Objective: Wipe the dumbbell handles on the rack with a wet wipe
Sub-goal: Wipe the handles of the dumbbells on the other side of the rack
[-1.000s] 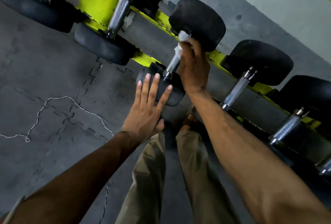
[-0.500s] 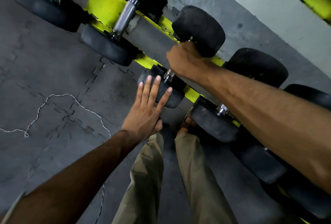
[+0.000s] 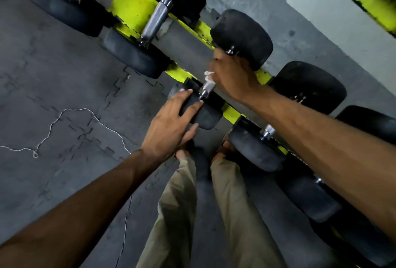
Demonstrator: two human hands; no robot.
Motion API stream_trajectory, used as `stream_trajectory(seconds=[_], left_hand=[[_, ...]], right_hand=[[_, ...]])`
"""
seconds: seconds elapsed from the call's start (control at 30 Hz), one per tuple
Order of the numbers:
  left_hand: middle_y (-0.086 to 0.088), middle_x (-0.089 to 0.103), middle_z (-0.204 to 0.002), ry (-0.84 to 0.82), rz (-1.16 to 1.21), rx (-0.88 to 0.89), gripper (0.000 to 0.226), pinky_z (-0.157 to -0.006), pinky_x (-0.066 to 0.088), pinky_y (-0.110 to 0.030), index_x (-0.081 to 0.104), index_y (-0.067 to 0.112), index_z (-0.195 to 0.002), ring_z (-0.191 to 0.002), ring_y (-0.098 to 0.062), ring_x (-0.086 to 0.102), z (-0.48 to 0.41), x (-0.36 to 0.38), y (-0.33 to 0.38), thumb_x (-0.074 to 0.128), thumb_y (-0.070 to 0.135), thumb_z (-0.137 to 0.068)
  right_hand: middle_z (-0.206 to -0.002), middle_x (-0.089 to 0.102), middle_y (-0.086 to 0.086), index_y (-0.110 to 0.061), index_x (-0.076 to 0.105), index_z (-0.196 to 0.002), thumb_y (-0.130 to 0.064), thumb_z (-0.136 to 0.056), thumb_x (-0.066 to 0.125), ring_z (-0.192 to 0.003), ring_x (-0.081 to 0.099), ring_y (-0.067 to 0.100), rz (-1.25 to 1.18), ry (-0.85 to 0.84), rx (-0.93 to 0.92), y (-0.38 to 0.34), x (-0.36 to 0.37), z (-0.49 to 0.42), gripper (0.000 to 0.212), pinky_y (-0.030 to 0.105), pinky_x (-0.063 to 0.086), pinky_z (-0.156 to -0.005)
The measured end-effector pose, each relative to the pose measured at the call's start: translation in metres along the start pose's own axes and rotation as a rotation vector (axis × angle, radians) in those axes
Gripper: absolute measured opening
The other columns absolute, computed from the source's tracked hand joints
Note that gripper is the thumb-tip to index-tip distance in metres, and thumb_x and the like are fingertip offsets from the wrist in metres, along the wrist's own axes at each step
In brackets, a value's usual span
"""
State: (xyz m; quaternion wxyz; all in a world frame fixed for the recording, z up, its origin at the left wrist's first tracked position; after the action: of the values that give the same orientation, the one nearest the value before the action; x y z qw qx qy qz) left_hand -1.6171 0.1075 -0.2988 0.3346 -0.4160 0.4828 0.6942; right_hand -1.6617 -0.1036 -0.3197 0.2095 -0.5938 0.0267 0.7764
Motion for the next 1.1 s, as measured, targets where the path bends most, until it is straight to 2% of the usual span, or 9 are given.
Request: stream_trajectory(seconds=[0.13,0.3,0.53,0.67,0.77,0.83,0.93,1.03,1.1], left_hand=[[-0.02,0.051,-0.146,0.033,-0.037,-0.025,0.051,-0.11,0.047,-0.046,0.06,0.01,-0.139,-0.138,-0.038,0.047,-0.004,-0.002,-0.001,0.073,0.033,-0.095],[-0.018,0.051,-0.147,0.006,-0.068,-0.03,0.059,-0.109,0.049,-0.045,0.055,0.011,-0.146,-0.141,-0.036,0.046,-0.006,-0.005,0.001,0.072,0.038,-0.097],[-0.018,0.045,-0.156,0.005,-0.056,-0.054,0.061,-0.119,0.041,-0.049,0.052,0.01,-0.15,-0.152,-0.036,0.035,-0.006,0.0,0.001,0.07,0.036,-0.098],[-0.018,0.044,-0.157,-0.003,-0.035,-0.077,0.063,-0.12,0.04,-0.05,0.051,0.01,-0.151,-0.153,-0.037,0.033,-0.005,0.002,0.002,0.071,0.034,-0.097],[-0.018,0.044,-0.158,0.004,-0.029,-0.09,0.064,-0.121,0.039,-0.05,0.051,0.009,-0.151,-0.153,-0.037,0.033,-0.003,0.002,0.004,0.07,0.034,-0.096],[-0.018,0.044,-0.157,0.019,-0.025,-0.087,0.063,-0.122,0.038,-0.048,0.051,0.009,-0.151,-0.153,-0.036,0.033,-0.003,0.002,0.005,0.069,0.033,-0.095],[-0.017,0.044,-0.157,0.021,-0.03,-0.088,0.063,-0.123,0.037,-0.046,0.051,0.01,-0.151,-0.154,-0.035,0.032,-0.006,0.002,0.006,0.063,0.036,-0.095],[-0.017,0.043,-0.158,0.005,-0.044,-0.094,0.064,-0.123,0.037,-0.047,0.049,0.01,-0.151,-0.154,-0.035,0.031,-0.004,0.004,0.005,0.062,0.037,-0.095],[-0.018,0.043,-0.158,0.008,-0.051,-0.085,0.064,-0.122,0.037,-0.048,0.049,0.01,-0.152,-0.154,-0.036,0.031,-0.003,0.005,0.004,0.064,0.036,-0.095]], right_hand=[[-0.108,0.053,0.01,-0.017,0.055,-0.099,-0.016,-0.091,0.06,-0.076,0.062,0.041,-0.199,-0.011,-0.091,-0.026,0.032,0.029,0.01,0.038,0.034,-0.051],[-0.09,0.067,0.006,-0.014,0.057,-0.089,-0.029,-0.088,0.067,-0.082,0.063,0.032,-0.687,0.295,0.486,-0.021,0.049,0.045,0.018,0.043,0.048,-0.064],[-0.091,0.071,0.008,-0.009,0.063,-0.091,-0.015,-0.092,0.062,-0.083,0.064,0.028,-0.815,0.502,0.823,-0.015,0.06,0.043,0.007,0.035,0.04,-0.064],[-0.093,0.07,0.013,-0.006,0.07,-0.104,-0.002,-0.093,0.051,-0.084,0.069,0.026,-1.644,0.491,1.078,0.009,0.077,0.018,0.022,0.046,0.061,-0.077],[-0.093,0.076,0.009,-0.007,0.066,-0.107,-0.002,-0.098,0.033,-0.101,0.071,0.024,-2.212,0.313,1.074,0.012,0.069,0.002,0.035,0.042,0.054,-0.095],[-0.086,0.076,0.013,-0.002,0.066,-0.099,-0.009,-0.099,0.026,-0.099,0.07,0.025,-2.472,0.305,1.072,0.015,0.069,-0.007,0.04,0.049,0.042,-0.11],[-0.09,0.074,0.013,-0.004,0.067,-0.097,-0.011,-0.098,0.028,-0.082,0.074,0.026,-2.498,0.411,1.087,0.012,0.069,-0.007,0.039,0.05,0.044,-0.104],[-0.108,0.071,0.01,-0.011,0.066,-0.107,-0.006,-0.098,0.044,-0.095,0.071,0.026,-2.246,0.545,1.1,0.004,0.074,0.008,0.025,0.038,0.057,-0.082],[-0.103,0.072,0.009,-0.011,0.069,-0.107,-0.012,-0.093,0.062,-0.093,0.07,0.025,-1.943,0.676,1.143,0.008,0.081,0.021,0.015,0.038,0.059,-0.072]])
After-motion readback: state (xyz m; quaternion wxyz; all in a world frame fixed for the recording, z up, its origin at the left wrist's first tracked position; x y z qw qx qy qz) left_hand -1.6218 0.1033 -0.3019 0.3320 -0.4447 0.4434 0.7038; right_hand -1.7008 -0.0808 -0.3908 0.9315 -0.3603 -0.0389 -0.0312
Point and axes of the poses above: each hand's wrist, its own z-axis away from the middle knuckle, its own x-axis out of the palm, y = z × x, the point moved 3 cm from there along -z, towards the middle knuckle
